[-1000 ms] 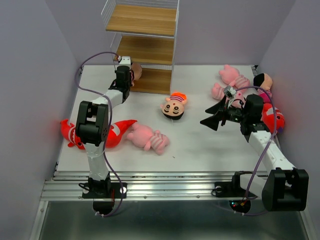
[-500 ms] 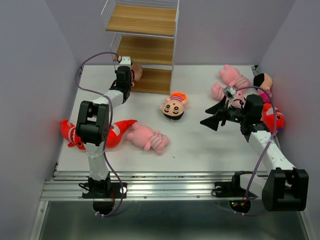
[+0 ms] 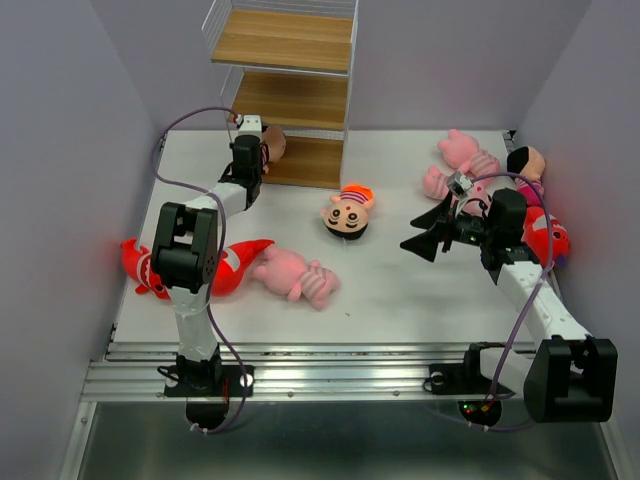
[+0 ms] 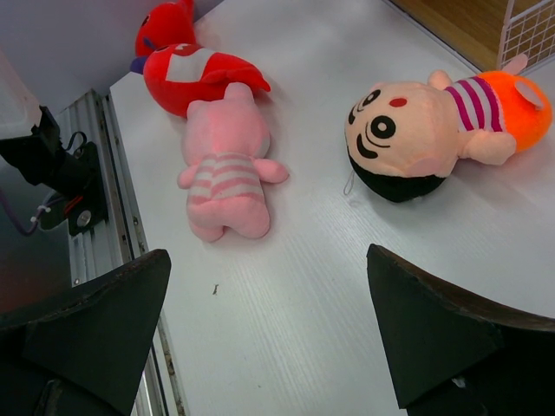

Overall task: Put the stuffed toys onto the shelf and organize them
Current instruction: Place the stuffed toy onto shelf

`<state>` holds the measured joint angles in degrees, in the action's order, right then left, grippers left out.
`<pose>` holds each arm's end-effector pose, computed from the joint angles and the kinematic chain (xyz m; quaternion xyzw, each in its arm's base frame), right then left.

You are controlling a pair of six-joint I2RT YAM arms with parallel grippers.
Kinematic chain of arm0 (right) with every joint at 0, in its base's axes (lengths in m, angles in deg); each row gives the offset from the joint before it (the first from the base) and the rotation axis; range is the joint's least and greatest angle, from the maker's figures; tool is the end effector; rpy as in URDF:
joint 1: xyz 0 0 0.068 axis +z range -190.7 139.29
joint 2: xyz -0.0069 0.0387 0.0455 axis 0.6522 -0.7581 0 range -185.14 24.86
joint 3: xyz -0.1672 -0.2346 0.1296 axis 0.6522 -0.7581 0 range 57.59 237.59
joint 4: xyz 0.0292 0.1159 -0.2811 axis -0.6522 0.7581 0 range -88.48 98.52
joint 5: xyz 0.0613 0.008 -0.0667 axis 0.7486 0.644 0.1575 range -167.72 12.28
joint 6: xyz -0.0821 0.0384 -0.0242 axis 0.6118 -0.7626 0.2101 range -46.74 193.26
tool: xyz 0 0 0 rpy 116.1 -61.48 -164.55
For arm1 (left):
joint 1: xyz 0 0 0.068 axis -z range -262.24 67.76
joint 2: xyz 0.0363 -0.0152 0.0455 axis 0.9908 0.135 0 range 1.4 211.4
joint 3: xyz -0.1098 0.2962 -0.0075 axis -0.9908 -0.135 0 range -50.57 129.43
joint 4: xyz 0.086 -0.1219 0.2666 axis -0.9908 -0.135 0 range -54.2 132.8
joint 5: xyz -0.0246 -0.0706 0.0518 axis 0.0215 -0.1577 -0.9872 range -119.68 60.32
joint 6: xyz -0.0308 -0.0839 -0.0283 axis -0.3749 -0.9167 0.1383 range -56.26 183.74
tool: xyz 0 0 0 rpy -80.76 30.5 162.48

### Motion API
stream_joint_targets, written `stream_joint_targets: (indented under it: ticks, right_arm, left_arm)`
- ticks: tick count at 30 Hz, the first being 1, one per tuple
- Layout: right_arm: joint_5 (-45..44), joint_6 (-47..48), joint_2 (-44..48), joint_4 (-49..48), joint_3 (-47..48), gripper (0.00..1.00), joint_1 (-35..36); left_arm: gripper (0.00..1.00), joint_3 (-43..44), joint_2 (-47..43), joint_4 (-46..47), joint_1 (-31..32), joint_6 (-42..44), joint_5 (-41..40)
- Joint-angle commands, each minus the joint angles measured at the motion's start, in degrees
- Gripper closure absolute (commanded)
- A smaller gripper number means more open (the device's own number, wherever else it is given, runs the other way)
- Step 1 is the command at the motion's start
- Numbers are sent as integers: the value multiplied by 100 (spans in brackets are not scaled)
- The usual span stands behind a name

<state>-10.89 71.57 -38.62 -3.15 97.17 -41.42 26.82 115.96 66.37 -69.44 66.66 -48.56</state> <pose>0.2754 0.0743 0.2907 -0.3045 0.6871 0.4531 0.4795 0.5584 -0.0988 0.2294 0.0056 0.7818 0.0759 0.6188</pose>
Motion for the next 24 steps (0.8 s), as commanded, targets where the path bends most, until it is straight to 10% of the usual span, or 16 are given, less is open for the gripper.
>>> stream_joint_targets:
  ticks: [1,16,24]
  right_arm:
    - [23,99,11,-113,209,0,27]
    - [15,90,3,-87,218,0,27]
    - [15,99,-15,-78,218,0,27]
  left_arm:
    - [93,-215,-162,-450,-14,174,-187]
    - [48,-435,-373,-371,-14,104,-231]
    - [40,-523,-566,-301,-23,16,-108]
